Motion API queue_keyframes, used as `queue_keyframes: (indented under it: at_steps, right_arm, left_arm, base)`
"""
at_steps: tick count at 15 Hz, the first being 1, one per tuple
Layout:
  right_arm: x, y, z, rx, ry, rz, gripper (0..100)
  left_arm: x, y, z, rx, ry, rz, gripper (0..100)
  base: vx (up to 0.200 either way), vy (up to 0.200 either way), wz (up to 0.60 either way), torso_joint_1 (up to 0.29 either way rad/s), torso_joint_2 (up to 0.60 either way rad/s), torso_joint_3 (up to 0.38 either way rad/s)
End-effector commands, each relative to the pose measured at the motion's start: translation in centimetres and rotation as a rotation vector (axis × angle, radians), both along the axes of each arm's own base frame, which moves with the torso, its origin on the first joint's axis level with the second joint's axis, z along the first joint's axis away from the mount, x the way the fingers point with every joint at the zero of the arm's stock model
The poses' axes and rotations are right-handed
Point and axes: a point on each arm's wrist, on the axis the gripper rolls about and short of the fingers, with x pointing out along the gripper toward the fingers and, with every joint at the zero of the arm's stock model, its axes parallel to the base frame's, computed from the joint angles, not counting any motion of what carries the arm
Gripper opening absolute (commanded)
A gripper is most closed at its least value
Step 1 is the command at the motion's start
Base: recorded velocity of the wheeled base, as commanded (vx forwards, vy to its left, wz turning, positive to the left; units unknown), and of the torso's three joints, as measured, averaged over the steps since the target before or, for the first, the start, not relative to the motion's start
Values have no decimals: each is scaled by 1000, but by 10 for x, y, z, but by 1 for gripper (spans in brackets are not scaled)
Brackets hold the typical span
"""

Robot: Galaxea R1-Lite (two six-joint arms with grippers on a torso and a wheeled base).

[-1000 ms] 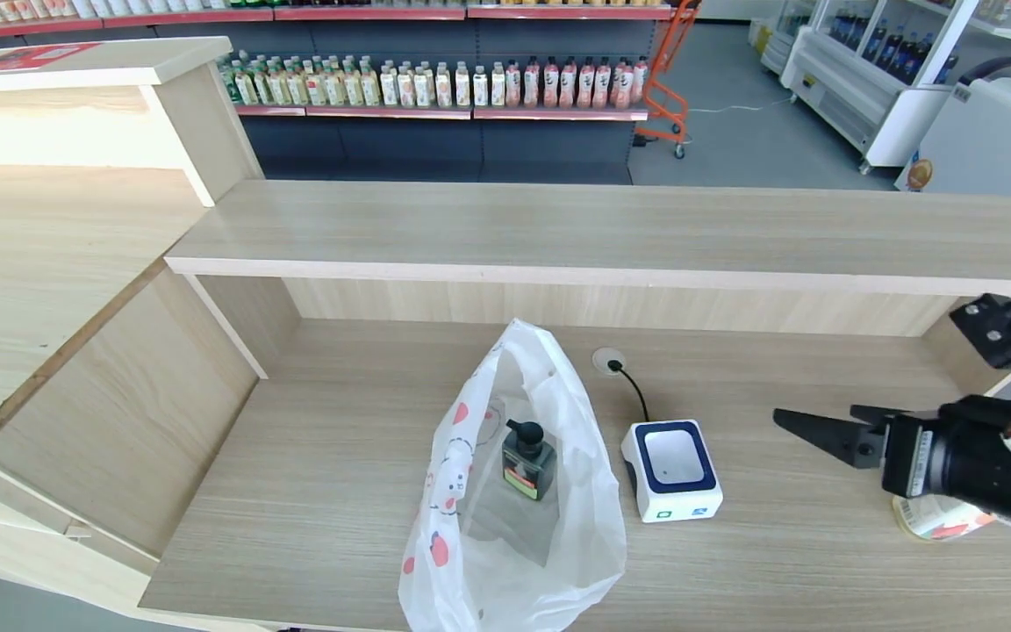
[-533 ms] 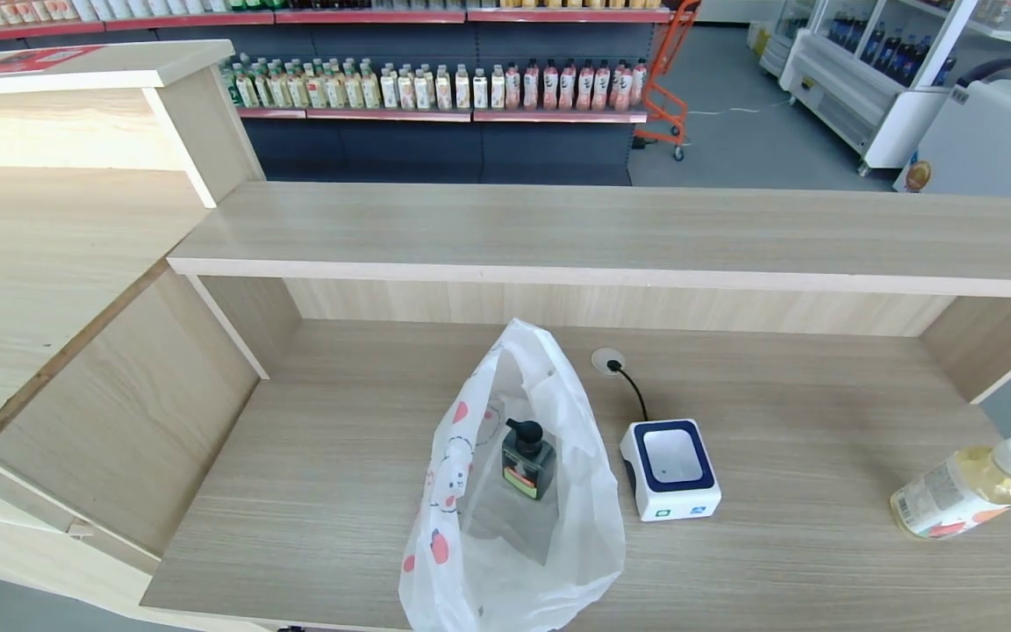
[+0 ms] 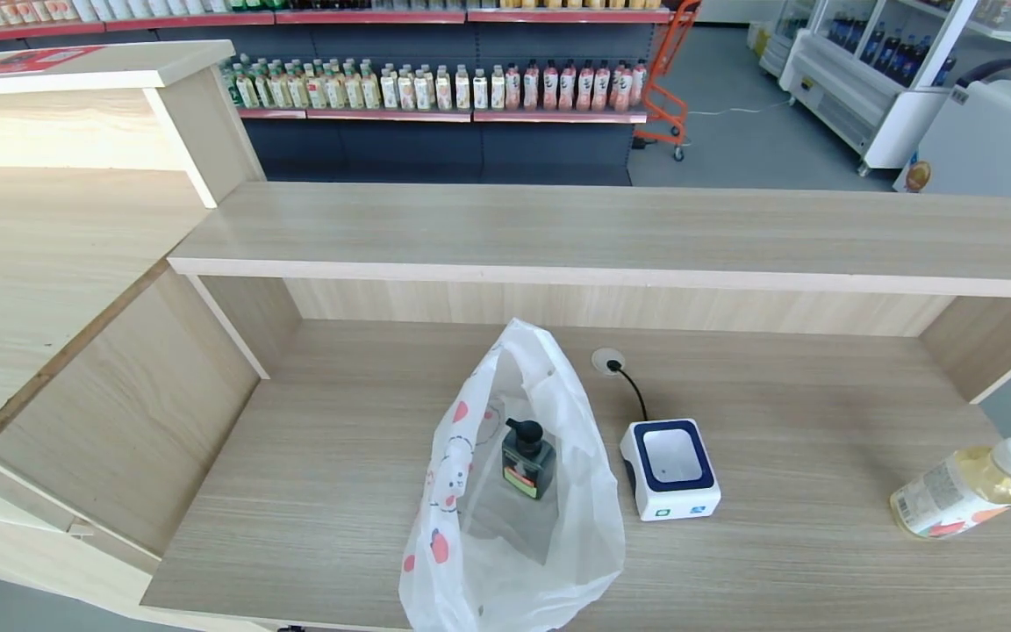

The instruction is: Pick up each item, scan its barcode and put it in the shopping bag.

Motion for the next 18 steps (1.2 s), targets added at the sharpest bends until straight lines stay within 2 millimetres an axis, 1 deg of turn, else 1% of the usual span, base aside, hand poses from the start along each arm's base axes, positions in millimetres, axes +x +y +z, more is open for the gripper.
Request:
queue_keyframes:
  at_steps: [1, 5, 15, 17, 18]
  right_arm:
    - [0, 0, -1, -2, -4, 0, 100]
    - [0, 0, -1, -6, -3, 0, 100]
    - [0, 0, -1, -2, -3, 0, 100]
    - [0, 0, -1, -2, -3, 0, 100]
    - [0, 0, -1, 0, -3, 0, 100]
  left_arm:
    - [0, 0, 0, 1, 0, -1, 100]
    - [0, 0, 0, -2, 0, 1, 100]
    - [0, 0, 0, 4, 0, 2, 100]
    - [0, 0, 0, 1, 0, 2, 100]
    - [0, 0, 0, -3, 0, 2, 100]
  base:
    - [0, 0, 0, 0, 0, 0]
    - [0, 0, 0, 0, 0, 0]
    - [-200, -200, 0, 3, 1, 5]
    - [0, -200, 0, 0, 5, 0]
    - [0, 0, 0, 0, 0, 0]
